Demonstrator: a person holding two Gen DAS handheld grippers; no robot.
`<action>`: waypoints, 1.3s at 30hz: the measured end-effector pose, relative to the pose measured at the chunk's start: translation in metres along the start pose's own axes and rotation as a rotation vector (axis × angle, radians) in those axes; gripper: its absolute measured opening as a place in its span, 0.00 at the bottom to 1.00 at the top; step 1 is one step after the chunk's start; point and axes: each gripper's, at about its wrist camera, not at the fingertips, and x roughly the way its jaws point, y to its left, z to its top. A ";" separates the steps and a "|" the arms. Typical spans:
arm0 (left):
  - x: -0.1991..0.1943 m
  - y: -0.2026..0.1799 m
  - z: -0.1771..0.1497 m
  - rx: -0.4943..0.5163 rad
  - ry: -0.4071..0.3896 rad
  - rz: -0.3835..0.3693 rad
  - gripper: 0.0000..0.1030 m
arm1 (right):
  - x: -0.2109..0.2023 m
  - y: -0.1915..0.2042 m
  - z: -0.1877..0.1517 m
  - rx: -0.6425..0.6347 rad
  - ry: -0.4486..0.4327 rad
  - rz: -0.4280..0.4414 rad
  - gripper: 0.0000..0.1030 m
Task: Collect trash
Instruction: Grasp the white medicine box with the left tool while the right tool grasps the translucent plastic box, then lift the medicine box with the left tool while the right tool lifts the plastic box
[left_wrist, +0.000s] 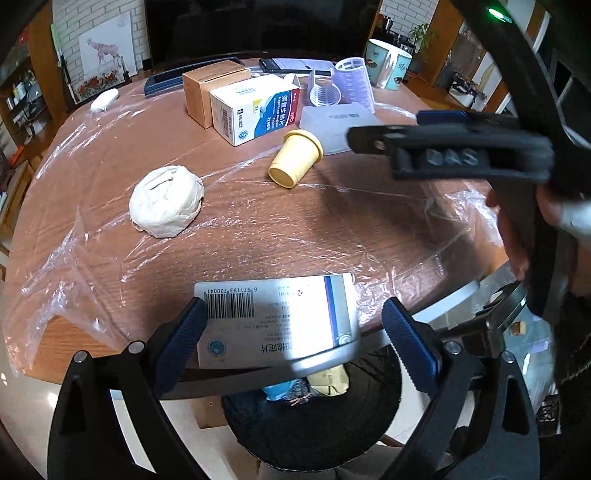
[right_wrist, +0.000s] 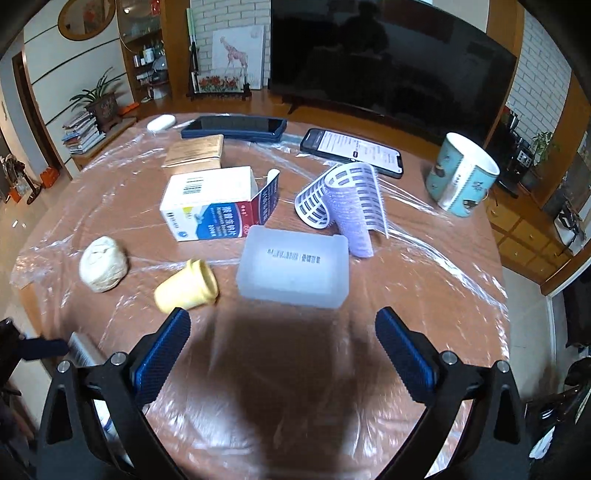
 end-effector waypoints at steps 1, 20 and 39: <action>0.001 -0.001 0.000 0.009 0.002 0.010 0.93 | 0.005 -0.001 0.002 0.003 0.007 0.001 0.96; 0.009 0.000 0.005 0.018 0.045 0.090 0.93 | 0.050 -0.011 0.021 0.026 0.075 0.011 0.96; 0.017 -0.011 0.011 0.067 0.084 0.083 0.94 | 0.067 -0.013 0.028 0.019 0.091 0.026 0.95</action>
